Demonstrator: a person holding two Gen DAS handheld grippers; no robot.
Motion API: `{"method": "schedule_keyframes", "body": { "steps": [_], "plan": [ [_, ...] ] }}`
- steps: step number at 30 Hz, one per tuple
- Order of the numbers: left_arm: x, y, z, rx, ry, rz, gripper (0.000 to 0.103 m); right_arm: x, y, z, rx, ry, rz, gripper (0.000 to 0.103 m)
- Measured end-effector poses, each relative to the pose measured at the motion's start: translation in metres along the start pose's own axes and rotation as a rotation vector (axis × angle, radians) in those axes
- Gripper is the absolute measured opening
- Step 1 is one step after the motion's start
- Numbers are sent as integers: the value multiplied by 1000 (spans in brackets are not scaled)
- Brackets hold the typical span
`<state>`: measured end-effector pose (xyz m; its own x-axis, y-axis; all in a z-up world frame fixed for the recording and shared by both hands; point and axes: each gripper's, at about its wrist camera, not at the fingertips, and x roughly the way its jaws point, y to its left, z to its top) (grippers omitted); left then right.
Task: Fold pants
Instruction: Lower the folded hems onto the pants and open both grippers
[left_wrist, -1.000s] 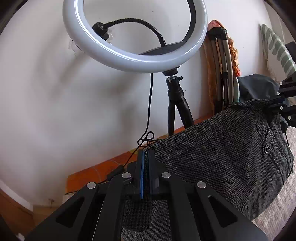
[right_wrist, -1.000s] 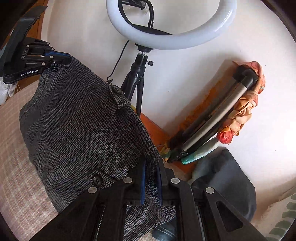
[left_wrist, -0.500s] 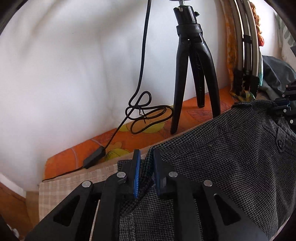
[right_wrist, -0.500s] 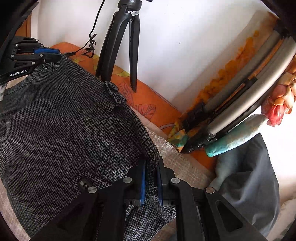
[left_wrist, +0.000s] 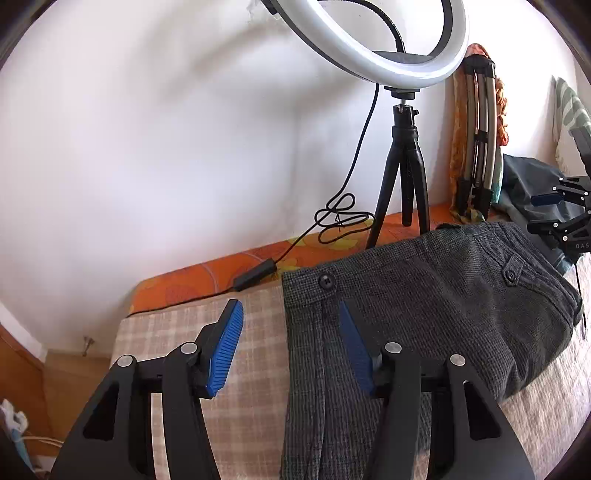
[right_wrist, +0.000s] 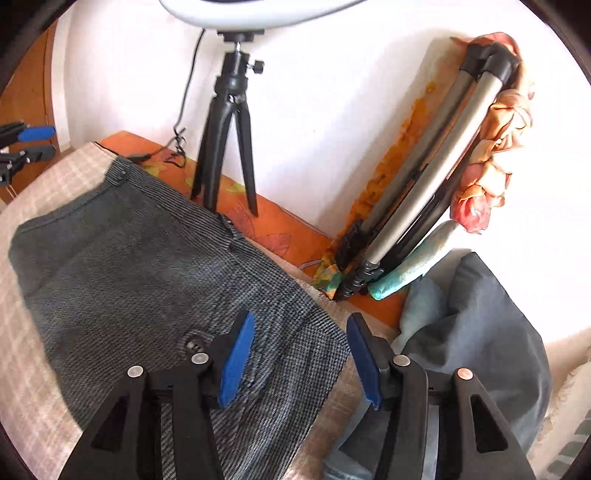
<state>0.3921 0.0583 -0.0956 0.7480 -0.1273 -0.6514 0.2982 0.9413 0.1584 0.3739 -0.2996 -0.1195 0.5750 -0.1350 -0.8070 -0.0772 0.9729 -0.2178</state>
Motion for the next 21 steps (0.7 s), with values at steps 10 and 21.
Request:
{"method": "schedule_keyframes", "body": {
  "steps": [10,21],
  "plan": [
    [-24,-1,-108,-53,162,-110,62,-80,70,-86,-176,-27,167,70],
    [18,-10,-123,-126,226,-189,62,-64,114,-133,-355,36,95,71]
  ]
}}
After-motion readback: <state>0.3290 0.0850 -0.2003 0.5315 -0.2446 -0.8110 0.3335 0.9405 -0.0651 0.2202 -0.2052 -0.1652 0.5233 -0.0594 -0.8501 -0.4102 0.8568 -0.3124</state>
